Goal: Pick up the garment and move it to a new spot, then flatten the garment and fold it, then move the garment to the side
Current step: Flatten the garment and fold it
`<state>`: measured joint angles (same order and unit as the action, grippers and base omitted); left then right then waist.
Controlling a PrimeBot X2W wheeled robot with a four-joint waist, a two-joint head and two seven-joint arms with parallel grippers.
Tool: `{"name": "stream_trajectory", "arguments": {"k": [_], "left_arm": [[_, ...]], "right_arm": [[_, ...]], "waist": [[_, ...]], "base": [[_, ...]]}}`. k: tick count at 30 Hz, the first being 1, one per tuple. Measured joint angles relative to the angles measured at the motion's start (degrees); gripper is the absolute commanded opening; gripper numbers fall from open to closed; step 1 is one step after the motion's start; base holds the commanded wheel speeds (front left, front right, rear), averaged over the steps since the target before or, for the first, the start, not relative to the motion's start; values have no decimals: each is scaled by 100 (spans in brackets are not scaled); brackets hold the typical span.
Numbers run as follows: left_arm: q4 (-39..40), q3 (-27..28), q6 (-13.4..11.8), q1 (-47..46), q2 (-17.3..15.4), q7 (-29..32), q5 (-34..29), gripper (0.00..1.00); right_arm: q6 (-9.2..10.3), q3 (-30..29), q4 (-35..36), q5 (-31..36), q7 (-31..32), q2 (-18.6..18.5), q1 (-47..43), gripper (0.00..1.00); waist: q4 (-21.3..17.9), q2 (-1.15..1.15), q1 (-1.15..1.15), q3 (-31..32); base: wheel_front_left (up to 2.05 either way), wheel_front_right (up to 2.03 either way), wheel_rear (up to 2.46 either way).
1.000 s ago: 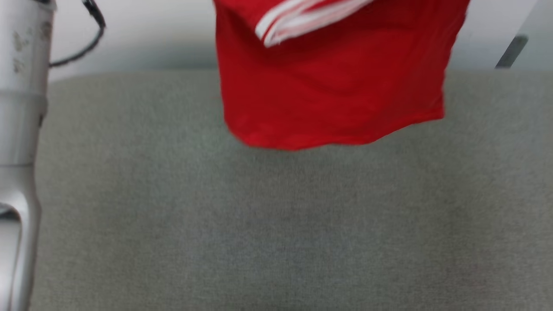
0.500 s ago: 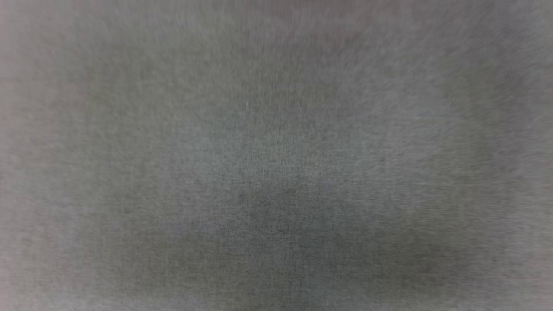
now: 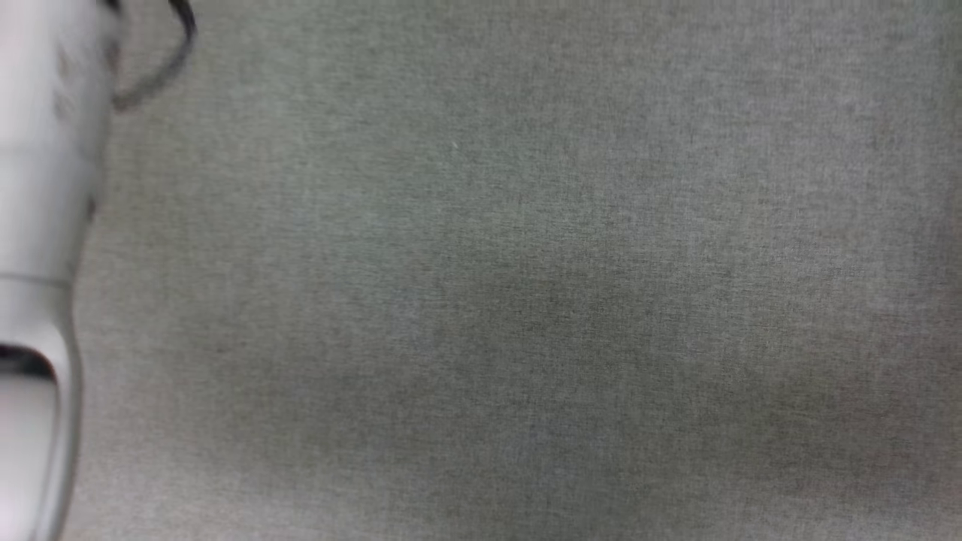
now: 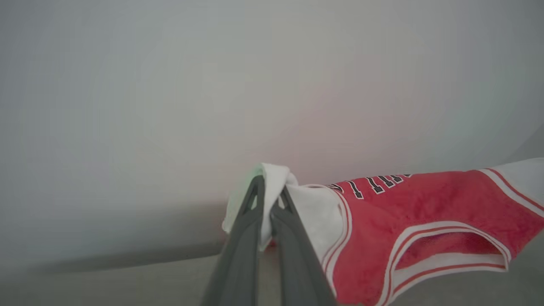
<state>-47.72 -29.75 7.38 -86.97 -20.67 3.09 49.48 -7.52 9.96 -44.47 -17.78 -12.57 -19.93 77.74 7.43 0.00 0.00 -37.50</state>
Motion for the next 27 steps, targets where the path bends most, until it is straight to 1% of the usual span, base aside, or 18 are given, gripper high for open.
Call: {"name": "stream_trajectory", "arguments": {"k": [1,2,3,5,6,7,11,14,17,21,23,25,27], "left_arm": [[0,0,0,0,0,0,0,0],[-33,-85,0,144,-22,123,7,0],[-70,-155,0,300,-45,209,18,0],[-79,-278,0,623,-108,267,46,0],[-75,-461,0,974,-180,399,27,0],[-75,-461,0,974,-180,399,27,0],[80,-773,0,1756,-336,544,-22,0],[314,-880,1,2287,-474,543,-20,0],[617,-939,-60,2854,-672,553,-5,0],[1229,-947,-255,3547,-1037,612,75,0],[1660,-960,-370,3978,-1212,770,172,0],[2161,-972,-561,4476,-1425,948,305,0],[2733,-934,-832,5002,-1689,1107,466,0]], "right_arm": [[0,0,0,0,0,0,0,0],[0,49,19,-151,115,-59,-185,0],[0,55,44,-424,263,-104,-366,0],[0,230,176,-760,595,-259,-762,0],[0,382,378,-1165,923,-359,-1199,0],[0,382,378,-1165,923,-359,-1199,0],[1,682,912,-1708,1541,-699,-2107,0],[0,883,1399,-1924,1886,-912,-2802,0],[0,904,1850,-2076,2138,-1135,-3457,0],[0,804,2406,-2203,2547,-1393,-4298,0],[0,686,2713,-2328,2774,-1484,-4768,0],[0,563,2996,-2384,3008,-1608,-5248,0],[0,466,3320,-2476,3285,-1719,-5733,0]], "waist": [[0,0,0,0],[15,0,0,59],[29,0,0,130],[58,0,0,298],[69,0,0,487],[69,0,0,487],[38,0,0,925],[-2,0,0,1267],[-44,0,0,1599],[-98,0,0,2017],[-122,0,0,2213],[-144,0,0,2399],[-165,0,0,2571]], "base": [[0,0,0],[0,0,0],[0,0,0],[0,0,0],[0,0,0],[0,0,0],[0,0,0],[0,0,0],[0,0,0],[0,0,0],[0,0,0],[0,0,0],[0,0,0]]}}
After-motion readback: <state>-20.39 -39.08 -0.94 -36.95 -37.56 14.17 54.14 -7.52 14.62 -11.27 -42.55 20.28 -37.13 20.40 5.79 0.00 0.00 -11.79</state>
